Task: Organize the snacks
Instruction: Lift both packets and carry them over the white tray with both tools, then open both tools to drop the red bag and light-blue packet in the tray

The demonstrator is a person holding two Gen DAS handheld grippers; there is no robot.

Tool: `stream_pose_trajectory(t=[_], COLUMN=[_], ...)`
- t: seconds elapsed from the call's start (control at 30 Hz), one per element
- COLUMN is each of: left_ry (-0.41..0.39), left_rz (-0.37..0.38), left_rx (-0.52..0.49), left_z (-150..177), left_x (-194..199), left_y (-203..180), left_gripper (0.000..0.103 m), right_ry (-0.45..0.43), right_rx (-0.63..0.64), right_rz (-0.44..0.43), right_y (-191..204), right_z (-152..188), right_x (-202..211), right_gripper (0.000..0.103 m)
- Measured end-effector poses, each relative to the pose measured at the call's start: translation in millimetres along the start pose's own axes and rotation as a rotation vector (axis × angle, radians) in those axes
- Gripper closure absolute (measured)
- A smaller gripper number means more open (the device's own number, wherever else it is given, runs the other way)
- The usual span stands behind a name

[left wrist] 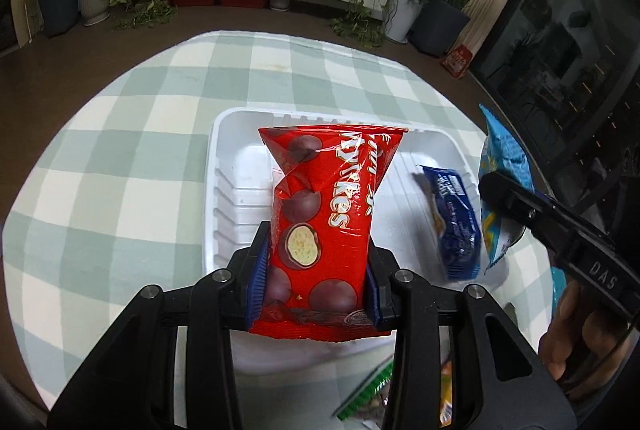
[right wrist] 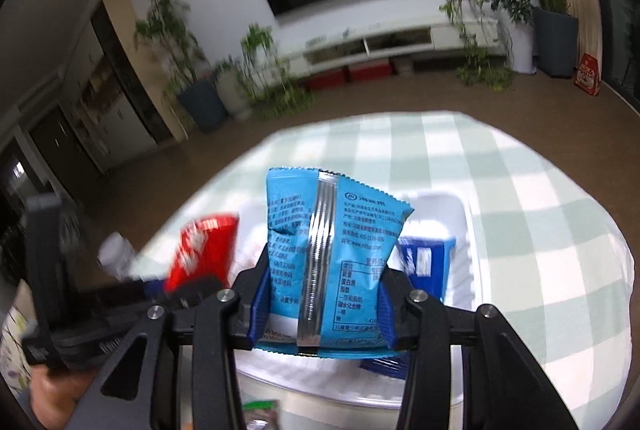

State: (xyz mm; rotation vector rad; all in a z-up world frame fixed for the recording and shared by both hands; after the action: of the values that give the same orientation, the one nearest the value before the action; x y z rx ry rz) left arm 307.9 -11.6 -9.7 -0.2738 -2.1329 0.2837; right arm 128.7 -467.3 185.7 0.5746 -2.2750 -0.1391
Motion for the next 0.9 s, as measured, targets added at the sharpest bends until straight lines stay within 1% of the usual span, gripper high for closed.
stream_pose_trajectory(t=[0.07, 0.17, 0.27, 0.43, 0.57, 0.63, 0.8, 0.83, 0.87, 0.9], left_ry=[0.010, 0.017, 0.027, 0.058, 0.061, 0.064, 0.061, 0.059, 0.060, 0.061], left_rz=[-0.003, -0.016, -0.033, -0.068, -0.089, -0.100, -0.109, -0.110, -0.109, -0.108], left_rx=[-0.004, -0.029, -0.054, -0.070, -0.096, -0.105, -0.109, -0.109, -0.111, -0.114], left_z=[-0.1, 0.1, 0.3, 4.3, 5.3, 6.1, 7.4, 8.0, 8.1, 8.6], left_x=[-11.5, -24.0, -33.2, -46.6, -51.5, -51.9, -52.3, -51.7, -52.4, -52.7], left_y=[-2.5, -10.0, -15.8, -16.3, -17.2, -18.6, -19.0, -19.9, -20.2, -20.9], left_gripper=[0.067, 0.067, 0.067, 0.066, 0.065, 0.065, 0.064, 0.063, 0.058, 0.056], right_ry=[0.021, 0.045, 0.061, 0.121, 0.139, 0.163, 0.184, 0.188, 0.195, 0.200], right_rx=[0.008, -0.007, 0.019, 0.062, 0.061, 0.061, 0.065, 0.068, 0.072, 0.076], right_rz=[0.011, -0.004, -0.002, 0.011, 0.017, 0.031, 0.054, 0.059, 0.067, 0.072], right_y=[-6.1, -13.1, -9.5, -2.2, -3.0, -4.4, -5.5, -5.2, -5.2, -5.5], right_z=[3.9, 6.3, 8.9, 16.4, 17.1, 19.4, 21.4, 21.6, 22.6, 22.9], right_x=[-8.8, -16.0, -20.7, -37.3, -40.4, -44.2, -47.8, -48.4, -49.6, -50.8], right_gripper=[0.057, 0.057, 0.057, 0.057, 0.056, 0.056, 0.054, 0.053, 0.053, 0.052])
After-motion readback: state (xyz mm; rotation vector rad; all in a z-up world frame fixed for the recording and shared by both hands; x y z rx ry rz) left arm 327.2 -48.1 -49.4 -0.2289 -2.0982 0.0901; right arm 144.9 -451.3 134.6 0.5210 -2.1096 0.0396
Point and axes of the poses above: each gripper's, at about its wrist camera, not at the fingertips, and x roughly against the way its jaws point, y to its left, z to its underside, the point moved 3 cm from there along -x, roughly the way its jaws point, and after that the axes turned 5 degrees about x, right-handed, at the moved point
